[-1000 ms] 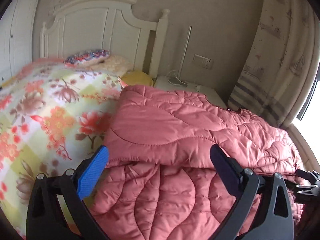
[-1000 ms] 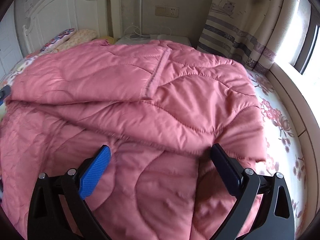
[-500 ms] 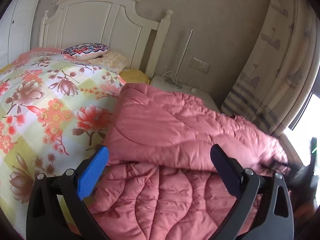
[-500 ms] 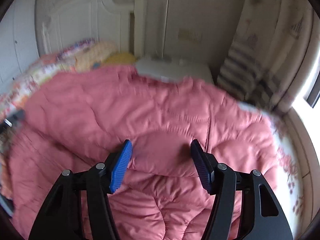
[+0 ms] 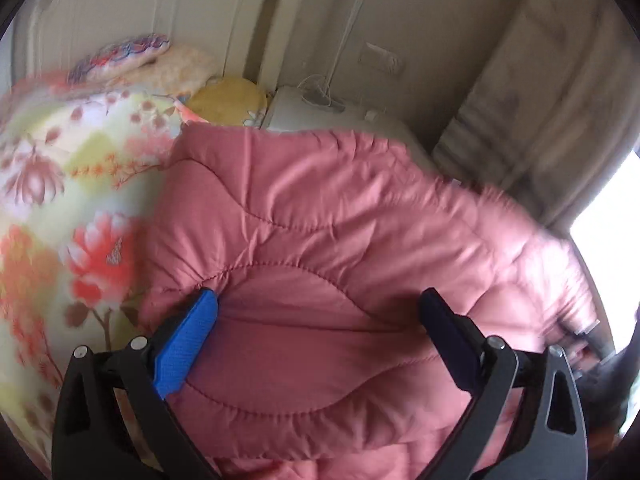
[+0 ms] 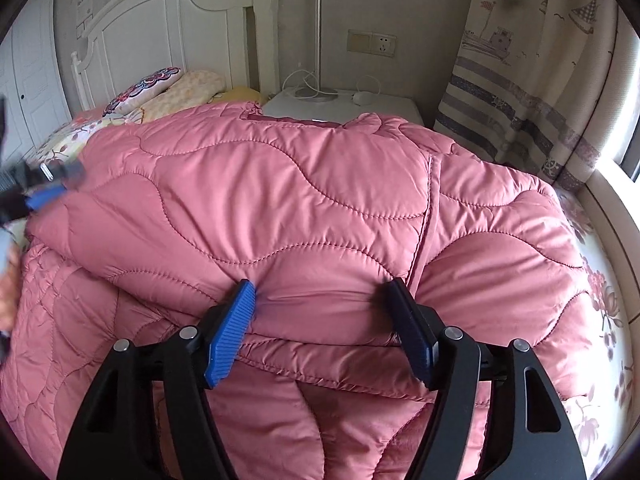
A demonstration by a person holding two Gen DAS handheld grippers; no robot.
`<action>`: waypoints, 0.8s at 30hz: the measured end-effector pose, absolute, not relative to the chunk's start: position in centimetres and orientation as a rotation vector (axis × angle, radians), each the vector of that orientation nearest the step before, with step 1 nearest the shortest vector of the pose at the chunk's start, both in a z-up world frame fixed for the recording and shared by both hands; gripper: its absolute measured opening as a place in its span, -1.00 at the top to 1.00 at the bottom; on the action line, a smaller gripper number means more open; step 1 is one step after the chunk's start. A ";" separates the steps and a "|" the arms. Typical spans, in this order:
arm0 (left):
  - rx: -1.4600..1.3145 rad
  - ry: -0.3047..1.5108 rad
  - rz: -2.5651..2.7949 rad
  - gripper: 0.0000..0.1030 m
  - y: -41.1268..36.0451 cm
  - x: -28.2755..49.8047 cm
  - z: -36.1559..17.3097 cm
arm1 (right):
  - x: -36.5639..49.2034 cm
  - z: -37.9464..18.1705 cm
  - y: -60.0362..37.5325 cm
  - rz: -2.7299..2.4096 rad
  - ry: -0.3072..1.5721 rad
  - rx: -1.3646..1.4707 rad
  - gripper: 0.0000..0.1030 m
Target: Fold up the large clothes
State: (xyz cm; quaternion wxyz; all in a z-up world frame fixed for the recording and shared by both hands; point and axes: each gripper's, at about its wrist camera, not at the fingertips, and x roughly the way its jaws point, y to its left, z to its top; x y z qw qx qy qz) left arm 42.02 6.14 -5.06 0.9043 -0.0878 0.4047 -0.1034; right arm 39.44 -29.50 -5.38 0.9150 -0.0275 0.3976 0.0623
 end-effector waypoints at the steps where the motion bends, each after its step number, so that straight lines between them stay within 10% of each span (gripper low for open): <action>1: -0.172 0.839 -0.208 -0.93 5.9 42.1 -4.3 | 39.6 -5.4 -29.7 0.129 0.819 -0.056 -0.30; 8: -0.375 0.743 -0.239 -0.93 9.3 46.4 2.2 | 39.7 -5.4 -29.9 0.138 0.825 -0.035 -0.31; 14: -0.472 0.967 -0.230 -0.93 10.5 52.6 -4.3 | 39.7 -5.4 -30.0 0.144 0.828 -0.026 -0.32; 24: -0.299 0.741 -0.145 -0.95 8.4 50.2 -0.1 | 39.8 -5.5 -30.3 0.152 0.830 -0.012 -0.33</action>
